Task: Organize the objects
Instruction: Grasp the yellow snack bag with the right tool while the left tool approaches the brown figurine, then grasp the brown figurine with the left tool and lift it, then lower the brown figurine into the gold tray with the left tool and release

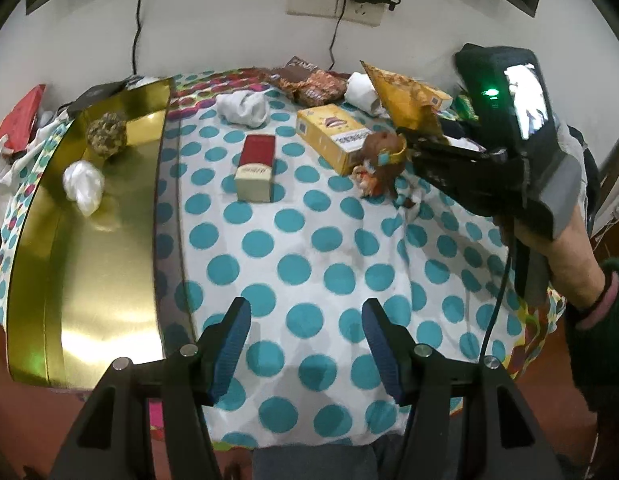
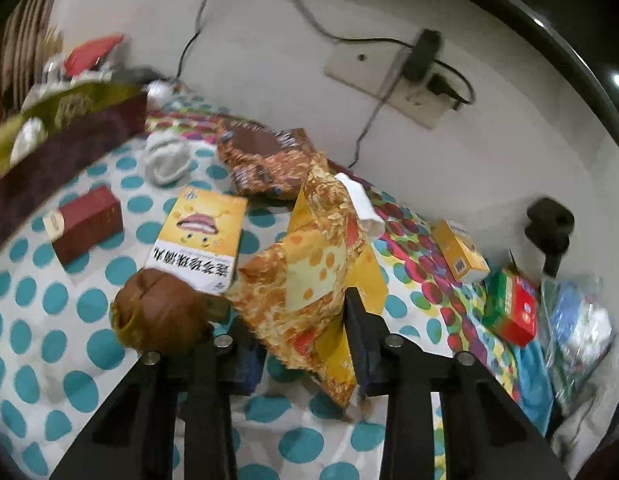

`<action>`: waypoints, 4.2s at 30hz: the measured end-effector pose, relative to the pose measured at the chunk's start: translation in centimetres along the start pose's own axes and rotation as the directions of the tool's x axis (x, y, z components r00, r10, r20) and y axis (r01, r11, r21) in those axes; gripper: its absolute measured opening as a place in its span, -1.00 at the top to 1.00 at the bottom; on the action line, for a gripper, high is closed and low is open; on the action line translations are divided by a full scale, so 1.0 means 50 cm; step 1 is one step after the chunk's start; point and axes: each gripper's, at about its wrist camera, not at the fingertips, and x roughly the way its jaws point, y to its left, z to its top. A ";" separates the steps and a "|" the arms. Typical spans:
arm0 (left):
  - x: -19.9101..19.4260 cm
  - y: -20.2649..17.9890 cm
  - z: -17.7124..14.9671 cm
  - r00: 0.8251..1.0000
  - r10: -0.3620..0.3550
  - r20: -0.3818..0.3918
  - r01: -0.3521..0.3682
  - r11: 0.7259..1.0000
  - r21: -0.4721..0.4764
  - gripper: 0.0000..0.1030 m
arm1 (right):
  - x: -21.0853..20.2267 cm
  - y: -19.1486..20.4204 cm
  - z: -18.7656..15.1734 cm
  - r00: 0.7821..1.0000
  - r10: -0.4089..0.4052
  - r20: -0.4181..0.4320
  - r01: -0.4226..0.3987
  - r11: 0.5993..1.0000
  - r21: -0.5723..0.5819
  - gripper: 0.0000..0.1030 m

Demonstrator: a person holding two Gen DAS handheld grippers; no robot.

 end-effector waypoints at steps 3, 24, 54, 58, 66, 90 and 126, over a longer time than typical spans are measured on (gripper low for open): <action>0.007 -0.011 0.014 1.000 -0.019 0.015 0.019 1.000 0.003 -0.15 | -0.025 -0.033 -0.012 0.999 0.037 0.007 -0.038 0.995 0.096 0.45; 0.130 -0.135 0.137 0.995 -0.092 0.039 0.089 0.993 0.083 -0.16 | -0.179 -0.086 -0.131 0.981 0.176 0.084 -0.194 0.922 0.335 0.49; 0.176 -0.113 0.165 0.998 -0.055 0.035 0.055 0.998 -0.004 0.31 | -0.169 -0.080 -0.148 0.975 0.197 0.099 -0.220 0.909 0.353 0.48; 0.160 -0.106 0.144 0.997 -0.073 0.029 0.074 0.997 -0.033 0.31 | -0.168 -0.081 -0.148 0.976 0.194 0.098 -0.217 0.910 0.354 0.48; 0.125 -0.105 0.120 1.000 -0.009 0.022 0.009 1.000 -0.029 0.31 | -0.170 -0.076 -0.148 0.979 0.185 0.086 -0.204 0.913 0.352 0.48; -0.034 -0.046 0.133 0.981 0.088 0.173 -0.081 0.996 -0.046 0.32 | -0.167 -0.038 -0.136 0.989 0.136 0.050 -0.145 0.943 0.301 0.47; -0.074 0.271 0.241 0.985 0.144 0.096 -0.121 0.969 -0.213 0.32 | -0.166 -0.044 -0.139 0.987 0.147 0.058 -0.158 0.932 0.325 0.45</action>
